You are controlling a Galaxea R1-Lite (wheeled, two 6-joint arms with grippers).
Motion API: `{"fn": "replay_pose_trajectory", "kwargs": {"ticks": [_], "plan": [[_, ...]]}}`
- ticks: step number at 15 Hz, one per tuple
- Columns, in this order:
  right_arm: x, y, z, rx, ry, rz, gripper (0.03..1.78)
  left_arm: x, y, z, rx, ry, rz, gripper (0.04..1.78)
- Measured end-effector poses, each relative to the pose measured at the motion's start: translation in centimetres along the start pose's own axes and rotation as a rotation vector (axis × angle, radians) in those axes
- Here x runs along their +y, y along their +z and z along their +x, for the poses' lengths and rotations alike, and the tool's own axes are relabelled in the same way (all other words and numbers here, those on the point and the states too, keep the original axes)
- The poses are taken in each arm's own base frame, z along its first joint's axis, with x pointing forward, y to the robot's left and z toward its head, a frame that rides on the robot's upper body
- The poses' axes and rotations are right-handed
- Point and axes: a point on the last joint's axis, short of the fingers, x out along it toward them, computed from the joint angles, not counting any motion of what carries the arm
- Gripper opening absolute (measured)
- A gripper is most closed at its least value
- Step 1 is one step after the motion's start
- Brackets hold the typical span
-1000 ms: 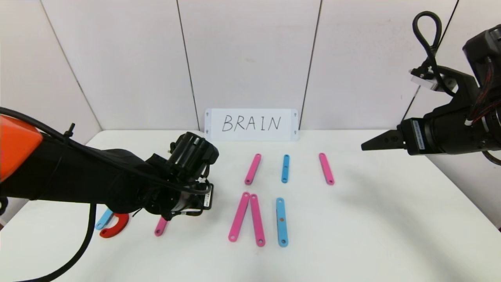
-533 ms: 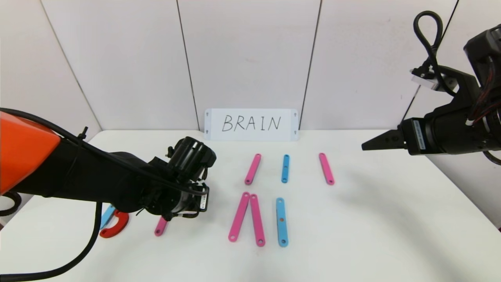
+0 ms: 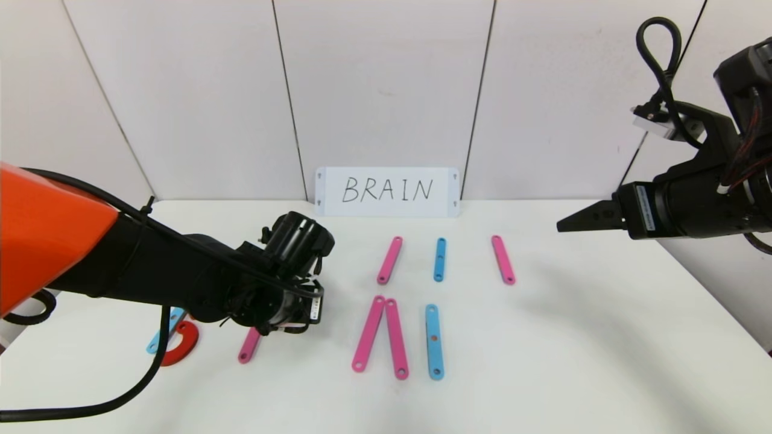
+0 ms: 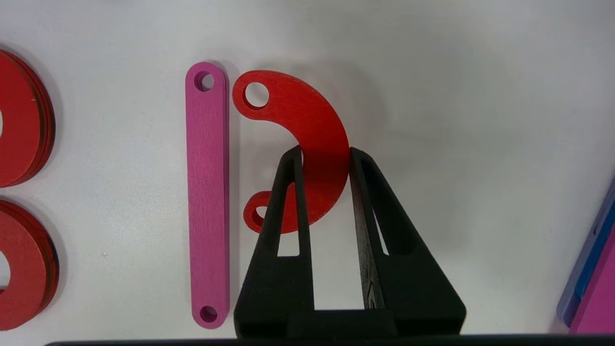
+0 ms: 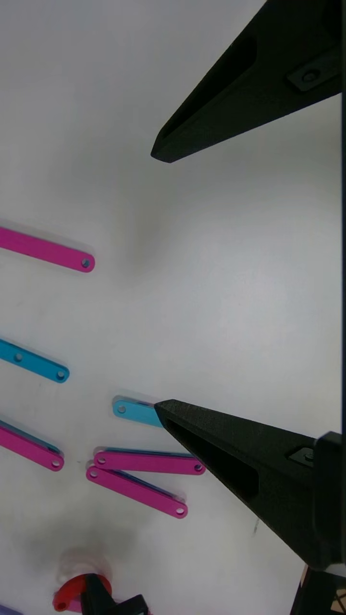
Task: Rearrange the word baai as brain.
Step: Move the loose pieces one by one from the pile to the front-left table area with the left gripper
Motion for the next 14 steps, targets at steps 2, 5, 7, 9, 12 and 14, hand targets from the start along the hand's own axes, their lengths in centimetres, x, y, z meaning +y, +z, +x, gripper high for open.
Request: {"fn": "replay_pose_trajectory", "kwargs": {"ticks": [2, 5, 7, 9, 12, 14], "plan": [[0.00, 0.00, 0.02, 0.001, 0.000, 0.000, 1.73, 0.05, 0.04, 0.29, 0.001, 0.003, -0.002, 0.30], [-0.01, -0.01, 0.03, 0.001, 0.000, 0.000, 1.73, 0.11, -0.02, 0.58, 0.007, 0.008, -0.002, 0.30], [-0.01, 0.00, 0.04, 0.001, 0.000, 0.001, 1.73, 0.12, -0.04, 0.66, 0.009, 0.010, -0.001, 0.30], [-0.01, 0.00, 0.05, 0.001, -0.001, 0.000, 1.73, 0.10, -0.05, 0.67, 0.010, 0.009, -0.001, 0.30], [0.01, 0.00, 0.08, 0.002, 0.000, 0.000, 1.73, 0.09, -0.07, 0.72, 0.010, 0.010, -0.002, 0.30], [0.01, 0.01, 0.09, 0.002, 0.000, 0.000, 1.73, 0.09, -0.07, 0.70, 0.011, 0.009, -0.003, 0.30]]}}
